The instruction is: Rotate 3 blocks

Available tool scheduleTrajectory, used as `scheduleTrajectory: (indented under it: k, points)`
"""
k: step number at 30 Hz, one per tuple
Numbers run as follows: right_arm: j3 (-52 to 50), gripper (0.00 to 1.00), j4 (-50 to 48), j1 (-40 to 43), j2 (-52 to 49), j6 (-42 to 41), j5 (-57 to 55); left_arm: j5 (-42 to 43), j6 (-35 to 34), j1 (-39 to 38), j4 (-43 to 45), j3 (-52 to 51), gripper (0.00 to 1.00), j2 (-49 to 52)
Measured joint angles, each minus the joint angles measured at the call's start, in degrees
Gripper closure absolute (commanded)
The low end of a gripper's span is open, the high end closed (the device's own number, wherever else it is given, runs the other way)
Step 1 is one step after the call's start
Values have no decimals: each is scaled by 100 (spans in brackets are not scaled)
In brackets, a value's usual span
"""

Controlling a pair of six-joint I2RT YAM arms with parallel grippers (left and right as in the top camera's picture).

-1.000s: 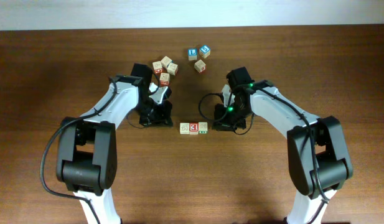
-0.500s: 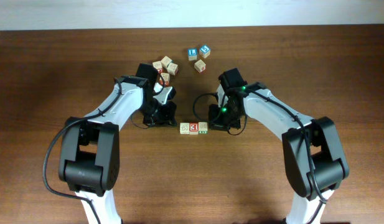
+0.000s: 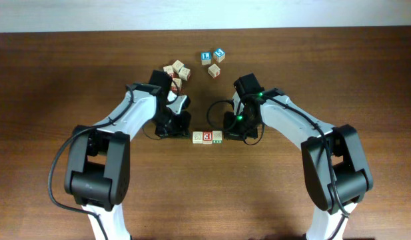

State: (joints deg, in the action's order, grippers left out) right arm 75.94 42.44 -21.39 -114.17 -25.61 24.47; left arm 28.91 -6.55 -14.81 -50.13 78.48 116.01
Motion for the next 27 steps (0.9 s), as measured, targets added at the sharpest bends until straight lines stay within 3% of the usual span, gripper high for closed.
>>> scheduleTrajectory:
  k: [27]
  points:
    - [0,96,13,0,-2,-13,0,-195,-404,-111,398,-92,100,0]
